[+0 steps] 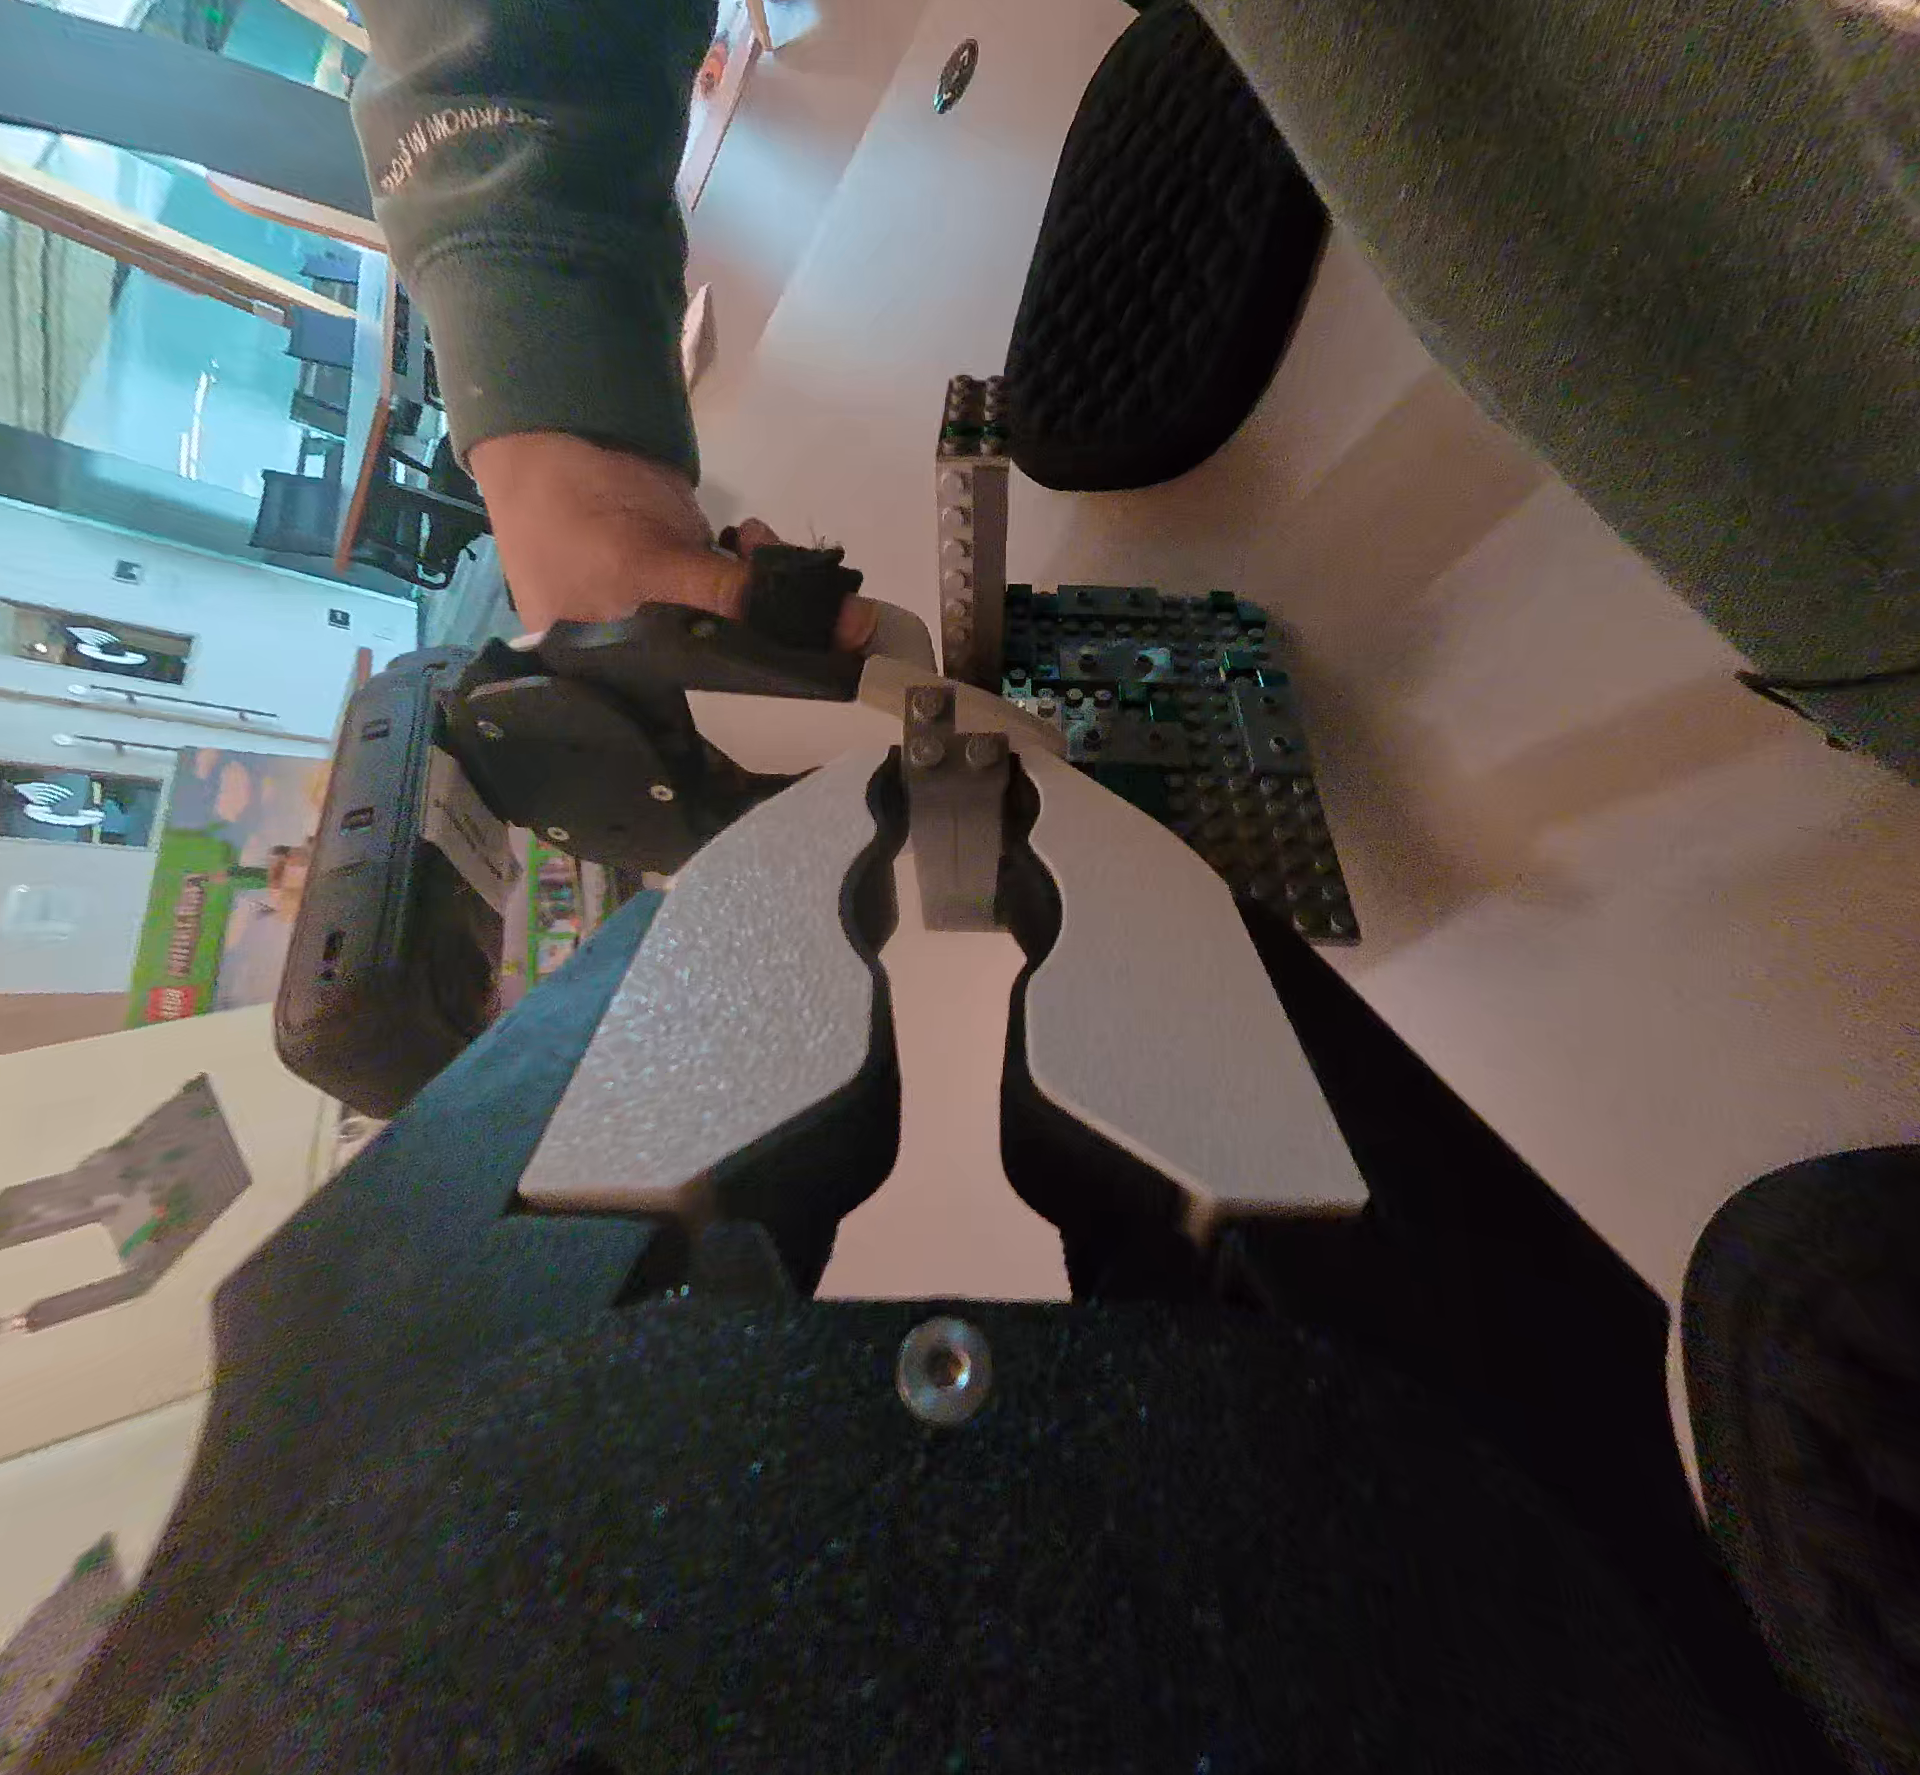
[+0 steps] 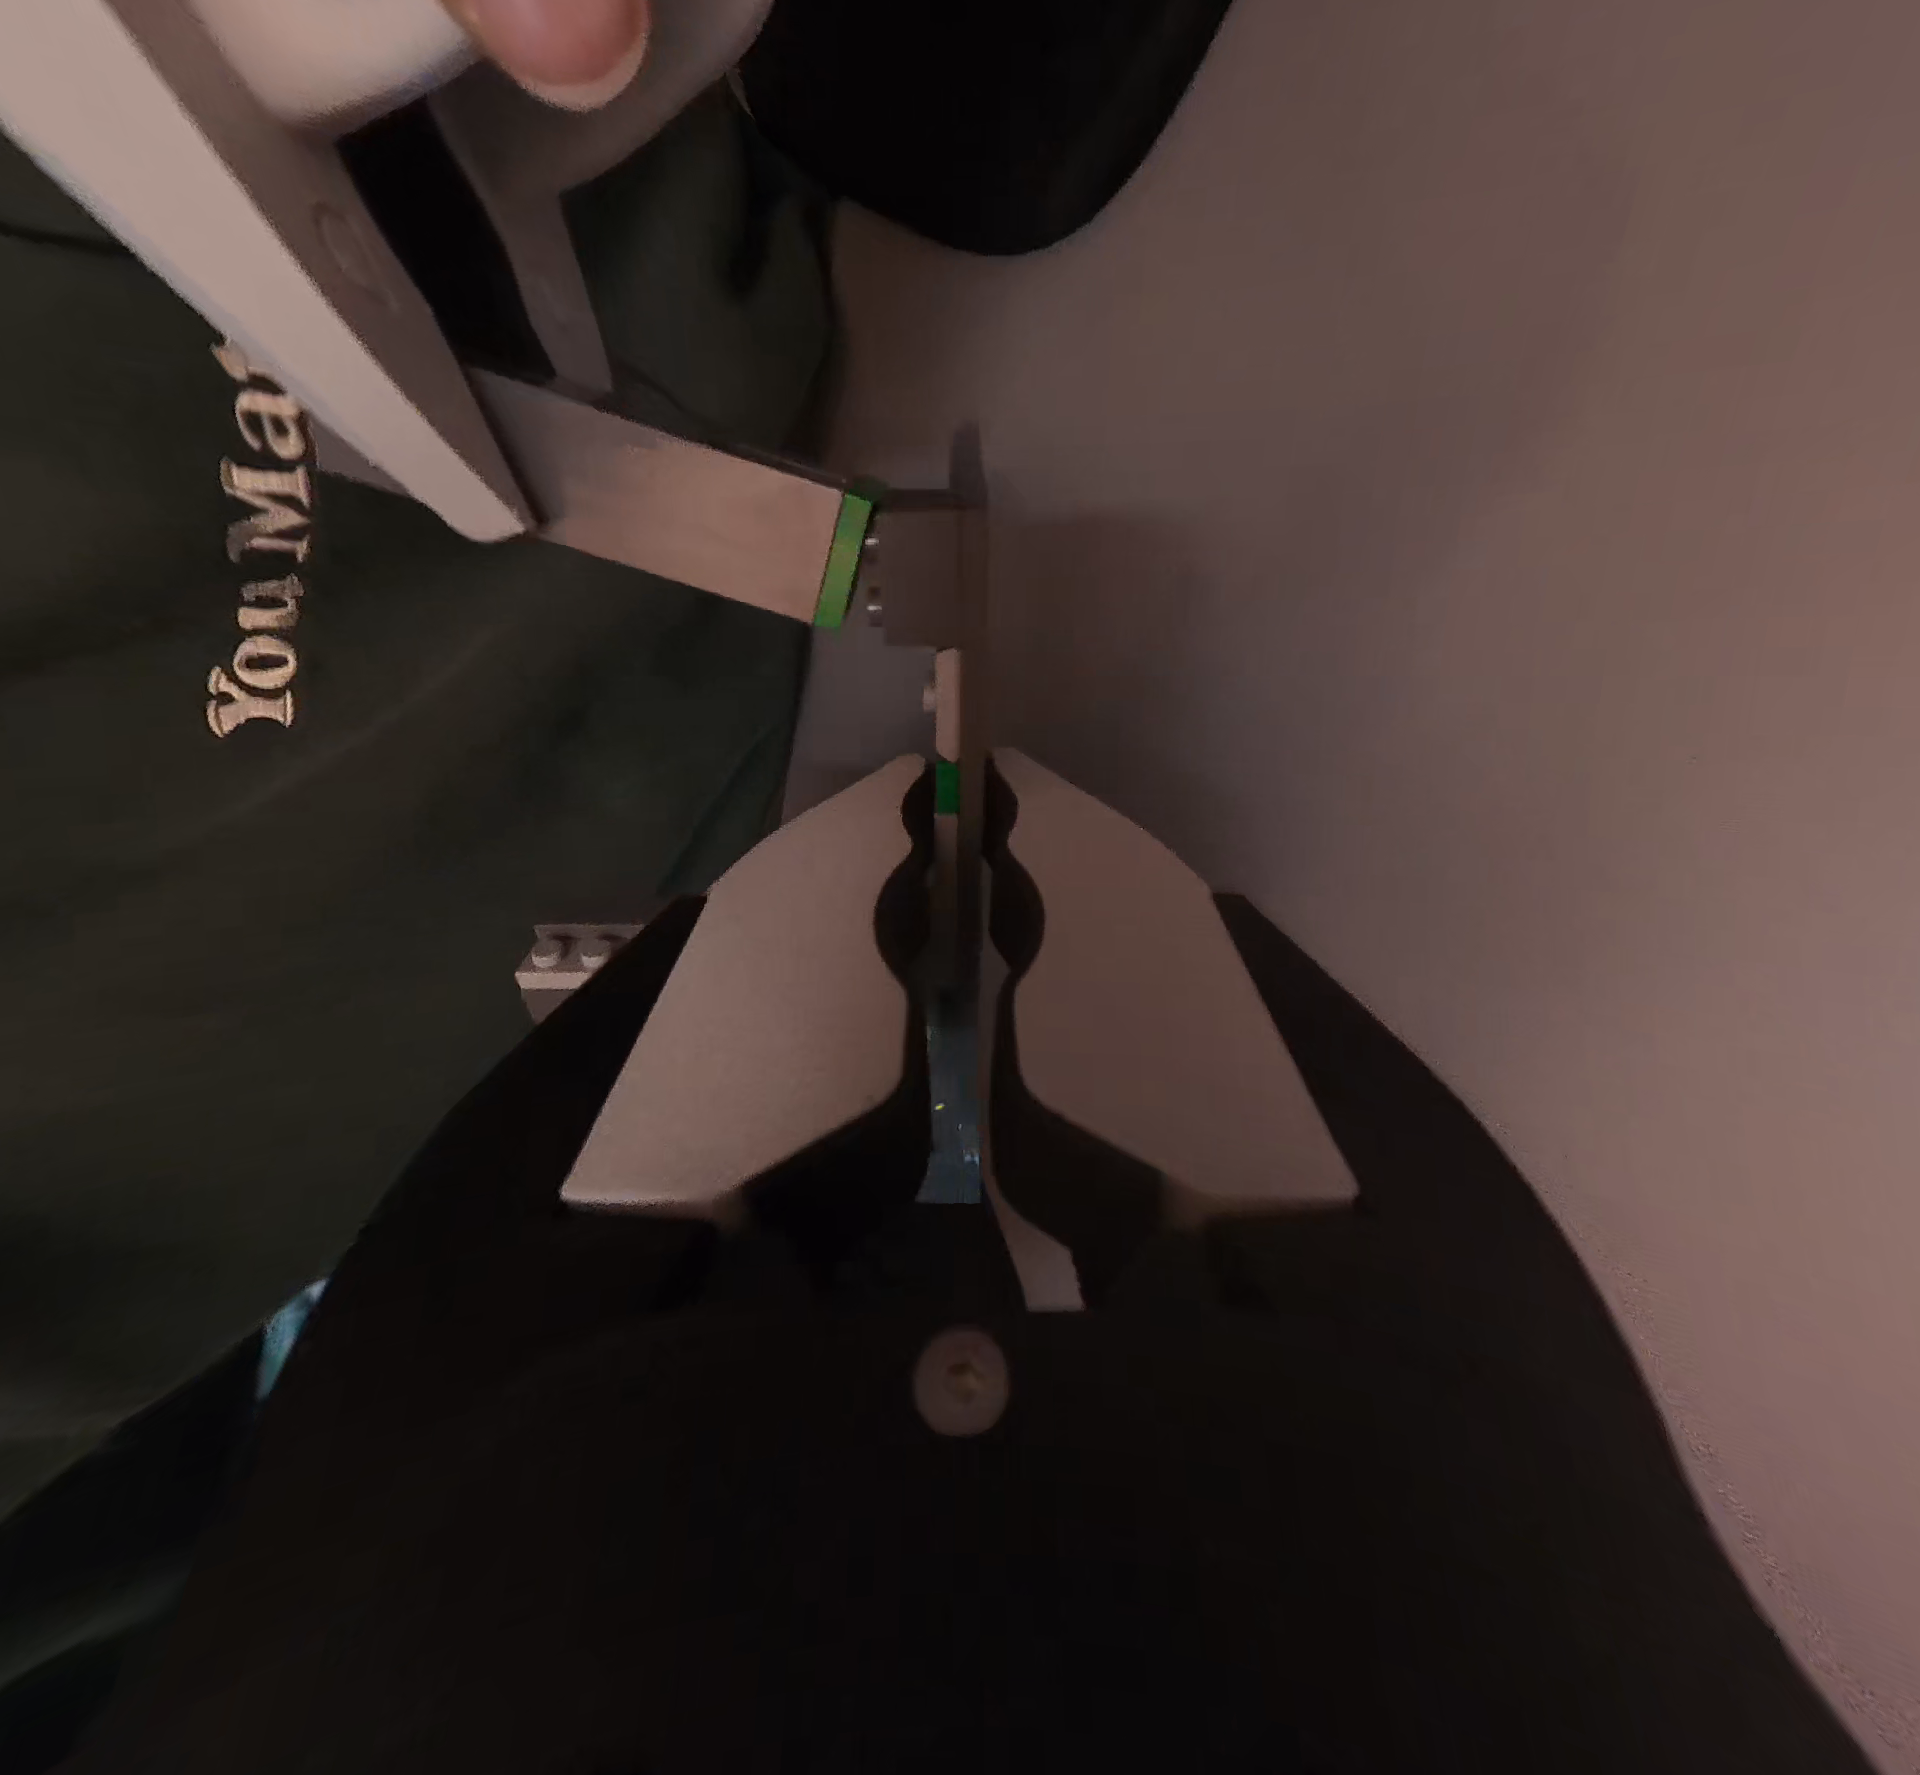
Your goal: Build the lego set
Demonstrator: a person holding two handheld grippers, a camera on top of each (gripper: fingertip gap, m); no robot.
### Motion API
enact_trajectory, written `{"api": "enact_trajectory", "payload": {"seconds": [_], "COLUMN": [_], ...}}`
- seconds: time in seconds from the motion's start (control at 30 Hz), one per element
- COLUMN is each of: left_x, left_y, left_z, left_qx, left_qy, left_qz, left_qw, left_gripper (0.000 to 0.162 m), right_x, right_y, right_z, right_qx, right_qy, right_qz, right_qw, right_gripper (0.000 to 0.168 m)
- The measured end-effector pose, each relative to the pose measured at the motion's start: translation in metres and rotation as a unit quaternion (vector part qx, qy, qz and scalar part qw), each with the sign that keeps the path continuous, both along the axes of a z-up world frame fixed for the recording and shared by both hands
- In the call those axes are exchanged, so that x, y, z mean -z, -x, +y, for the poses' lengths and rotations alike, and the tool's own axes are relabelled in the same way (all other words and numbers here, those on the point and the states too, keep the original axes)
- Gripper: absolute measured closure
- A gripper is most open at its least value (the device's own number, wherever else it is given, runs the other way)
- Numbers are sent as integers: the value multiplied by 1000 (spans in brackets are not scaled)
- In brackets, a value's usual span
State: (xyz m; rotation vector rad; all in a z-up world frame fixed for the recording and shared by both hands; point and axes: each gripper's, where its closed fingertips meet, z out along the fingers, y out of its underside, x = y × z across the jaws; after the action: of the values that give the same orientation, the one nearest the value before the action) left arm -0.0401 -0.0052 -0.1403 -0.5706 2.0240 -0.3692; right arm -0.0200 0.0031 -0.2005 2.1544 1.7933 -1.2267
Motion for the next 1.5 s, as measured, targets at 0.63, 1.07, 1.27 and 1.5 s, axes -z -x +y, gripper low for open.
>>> {"api": "enact_trajectory", "payload": {"seconds": [0.63,1.07,1.27,1.5], "left_x": [45,57,50,25], "left_y": [0,8,15,23], "left_z": [20,32,38,27], "left_qx": [-51,-80,-93,-83], "left_qy": [114,178,188,202], "left_qz": [-15,-54,-72,-110], "left_qw": [992,979,975,970], "left_gripper": [145,145,145,145], "right_x": [36,52,48,25], "right_y": [-5,-2,0,2], "right_z": [3,11,11,8], "right_qx": [-21,-30,-40,-75], "right_qy": [161,197,203,178], "right_qz": [-80,-95,-79,4], "right_qw": [984,975,975,981], "right_gripper": [161,158,157,154]}}
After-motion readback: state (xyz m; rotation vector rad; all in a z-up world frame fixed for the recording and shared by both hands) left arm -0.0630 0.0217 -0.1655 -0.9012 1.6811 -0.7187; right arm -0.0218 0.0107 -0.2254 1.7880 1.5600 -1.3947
